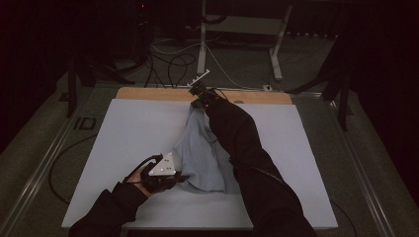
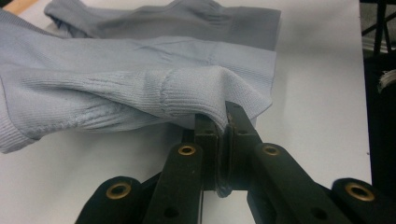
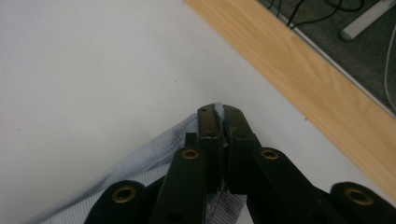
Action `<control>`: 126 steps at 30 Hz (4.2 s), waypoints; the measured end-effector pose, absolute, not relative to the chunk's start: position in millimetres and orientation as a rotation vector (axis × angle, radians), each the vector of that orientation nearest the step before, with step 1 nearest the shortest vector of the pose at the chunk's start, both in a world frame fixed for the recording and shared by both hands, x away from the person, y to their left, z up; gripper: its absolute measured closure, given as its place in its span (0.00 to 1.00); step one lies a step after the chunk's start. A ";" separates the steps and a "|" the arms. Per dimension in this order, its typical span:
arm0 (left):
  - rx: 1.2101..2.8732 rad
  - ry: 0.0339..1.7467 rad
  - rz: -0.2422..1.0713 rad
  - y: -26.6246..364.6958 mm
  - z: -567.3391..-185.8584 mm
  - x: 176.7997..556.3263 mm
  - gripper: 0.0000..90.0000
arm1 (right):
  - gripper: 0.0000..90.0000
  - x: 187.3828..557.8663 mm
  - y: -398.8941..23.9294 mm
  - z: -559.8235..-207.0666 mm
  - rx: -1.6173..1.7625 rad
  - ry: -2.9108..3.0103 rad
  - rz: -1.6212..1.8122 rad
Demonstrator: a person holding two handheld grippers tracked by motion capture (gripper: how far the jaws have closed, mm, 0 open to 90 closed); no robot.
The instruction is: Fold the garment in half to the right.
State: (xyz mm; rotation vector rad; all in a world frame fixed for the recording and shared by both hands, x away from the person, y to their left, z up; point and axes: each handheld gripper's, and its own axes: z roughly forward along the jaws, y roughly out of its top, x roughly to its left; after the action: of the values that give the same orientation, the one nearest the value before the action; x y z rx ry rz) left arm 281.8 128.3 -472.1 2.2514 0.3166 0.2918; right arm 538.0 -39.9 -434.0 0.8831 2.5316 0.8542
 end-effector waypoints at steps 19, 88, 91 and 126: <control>2.292 0.176 0.276 96.9 -449.4 289.5 0.97 | 0.97 529.3 -75.7 -410.7 0.890 2.474 0.922; 2.374 -0.082 0.066 -52.3 -490.2 314.9 0.78 | 0.26 536.1 -199.8 -452.9 0.961 2.458 1.241; 2.375 -0.095 0.047 -53.2 -489.2 313.9 0.69 | 0.15 535.6 -203.7 -452.3 0.961 2.477 1.262; 2.332 -0.016 -0.031 -2.9 -455.3 317.5 0.41 | 0.13 495.5 -223.2 -443.1 0.884 2.434 1.272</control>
State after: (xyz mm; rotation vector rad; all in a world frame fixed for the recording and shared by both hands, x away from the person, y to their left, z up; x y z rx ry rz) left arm 317.5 -2.9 -455.3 2.3317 -0.0165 -0.0306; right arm 495.5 -223.2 -443.1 0.8842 2.4343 1.2716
